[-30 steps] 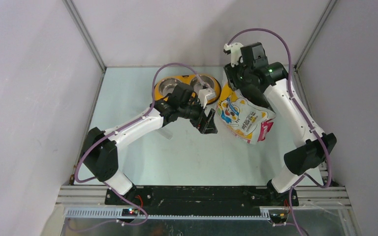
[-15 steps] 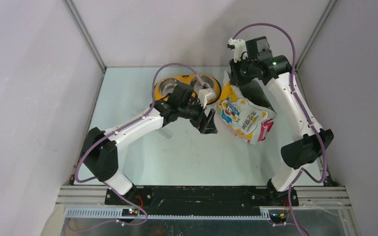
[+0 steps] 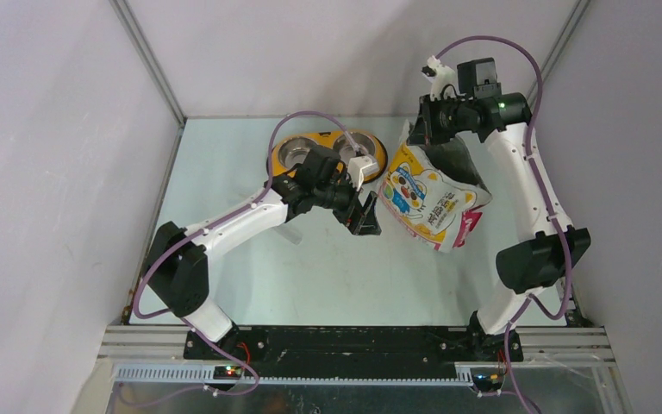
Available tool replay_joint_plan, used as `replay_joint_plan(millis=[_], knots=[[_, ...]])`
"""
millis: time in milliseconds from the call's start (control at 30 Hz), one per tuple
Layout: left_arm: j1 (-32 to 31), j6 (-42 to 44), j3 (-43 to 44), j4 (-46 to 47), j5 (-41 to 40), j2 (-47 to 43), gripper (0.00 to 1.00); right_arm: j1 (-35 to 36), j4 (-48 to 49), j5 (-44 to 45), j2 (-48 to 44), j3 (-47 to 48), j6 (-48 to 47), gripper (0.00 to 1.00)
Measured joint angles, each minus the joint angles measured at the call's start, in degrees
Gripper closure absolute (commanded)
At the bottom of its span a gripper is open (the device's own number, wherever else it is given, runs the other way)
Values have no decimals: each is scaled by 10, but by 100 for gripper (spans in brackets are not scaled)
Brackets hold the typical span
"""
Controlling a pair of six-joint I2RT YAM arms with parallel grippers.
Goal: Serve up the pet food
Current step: Open the pet food bag at the center of the board.
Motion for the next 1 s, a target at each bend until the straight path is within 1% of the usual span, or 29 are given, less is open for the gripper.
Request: replay_joint_plan(millis=[267, 300, 333, 367, 400, 433, 467, 533, 600, 733, 900, 1000], knots=[[0, 0, 0, 0, 0, 0, 2, -2, 0, -6, 0, 0, 2, 99], [0, 0, 0, 0, 0, 0, 2, -3, 0, -8, 0, 0, 3, 95], [0, 0, 0, 0, 0, 0, 2, -3, 0, -9, 0, 0, 3, 84], [0, 0, 0, 0, 0, 0, 2, -3, 0, -9, 0, 0, 4, 77], [0, 0, 0, 0, 0, 0, 2, -3, 1, -10, 0, 0, 5, 65], [0, 0, 0, 0, 0, 0, 2, -3, 6, -12, 0, 0, 6, 60], [0, 0, 0, 0, 0, 0, 2, -2, 10, -14, -1, 3, 5, 52], [0, 0, 0, 0, 0, 0, 2, 0, 20, -12, -4, 10, 0, 44], [0, 0, 0, 0, 0, 0, 2, 3, 23, -6, -10, 12, -5, 40], [0, 0, 0, 0, 1, 0, 2, 10, 21, 14, -25, 12, -18, 36], [0, 0, 0, 0, 2, 0, 2, 11, 15, 40, -44, 9, -45, 35], [0, 0, 0, 0, 2, 0, 2, 11, 17, 59, -74, -17, -65, 34]])
